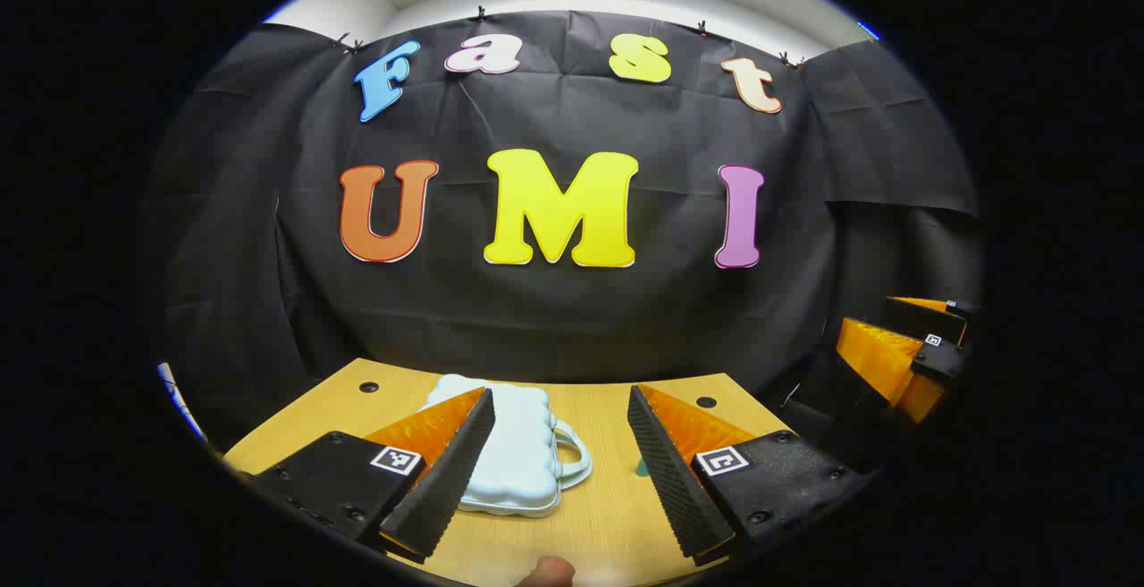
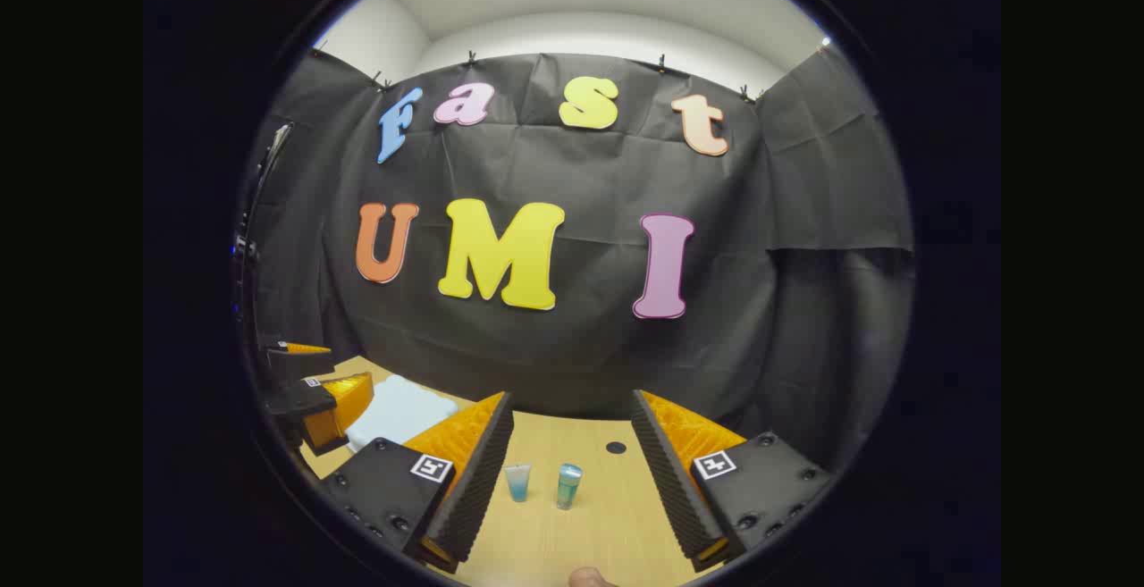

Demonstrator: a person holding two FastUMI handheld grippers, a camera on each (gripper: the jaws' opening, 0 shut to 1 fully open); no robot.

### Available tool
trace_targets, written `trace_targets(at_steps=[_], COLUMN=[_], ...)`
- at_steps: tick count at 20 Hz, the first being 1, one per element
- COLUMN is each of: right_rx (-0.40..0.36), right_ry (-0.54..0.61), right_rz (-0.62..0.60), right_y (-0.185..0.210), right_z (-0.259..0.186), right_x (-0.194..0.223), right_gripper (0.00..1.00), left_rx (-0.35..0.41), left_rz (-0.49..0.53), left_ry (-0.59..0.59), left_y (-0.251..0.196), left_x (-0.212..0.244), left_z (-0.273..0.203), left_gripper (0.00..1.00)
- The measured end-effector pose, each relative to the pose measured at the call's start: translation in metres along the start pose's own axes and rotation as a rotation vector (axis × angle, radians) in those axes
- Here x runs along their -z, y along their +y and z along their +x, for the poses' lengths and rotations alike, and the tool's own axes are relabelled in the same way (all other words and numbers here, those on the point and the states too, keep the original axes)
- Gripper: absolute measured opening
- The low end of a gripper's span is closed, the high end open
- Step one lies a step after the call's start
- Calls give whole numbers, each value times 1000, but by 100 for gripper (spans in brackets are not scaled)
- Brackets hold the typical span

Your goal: First open the suitcase, pack the skin care products into it, and then close the suitcase.

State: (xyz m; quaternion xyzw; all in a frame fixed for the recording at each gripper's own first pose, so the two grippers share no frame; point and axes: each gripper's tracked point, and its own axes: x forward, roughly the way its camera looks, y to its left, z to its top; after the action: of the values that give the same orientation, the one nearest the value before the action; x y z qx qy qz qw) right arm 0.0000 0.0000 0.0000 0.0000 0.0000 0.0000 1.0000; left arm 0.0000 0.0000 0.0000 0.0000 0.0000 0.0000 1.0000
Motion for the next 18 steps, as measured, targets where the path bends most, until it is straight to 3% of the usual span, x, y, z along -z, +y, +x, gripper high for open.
trace_targets(at_steps=[15, 16, 18], right_rx=[-11, -2, 21], right_ry=[16, 18, 26], right_rz=[-18, -20, -19], right_y=[-16, -21, -32], right_z=[9, 10, 13], right_x=[7, 8, 12], right_gripper=[79, 79, 79], left_rx=[7, -6, -37], left_rz=[24, 68, 223], left_ry=[14, 10, -19], left_y=[-18, -16, -6], left_x=[11, 14, 24], left_z=[13, 18, 33], left_gripper=[95, 100, 97])
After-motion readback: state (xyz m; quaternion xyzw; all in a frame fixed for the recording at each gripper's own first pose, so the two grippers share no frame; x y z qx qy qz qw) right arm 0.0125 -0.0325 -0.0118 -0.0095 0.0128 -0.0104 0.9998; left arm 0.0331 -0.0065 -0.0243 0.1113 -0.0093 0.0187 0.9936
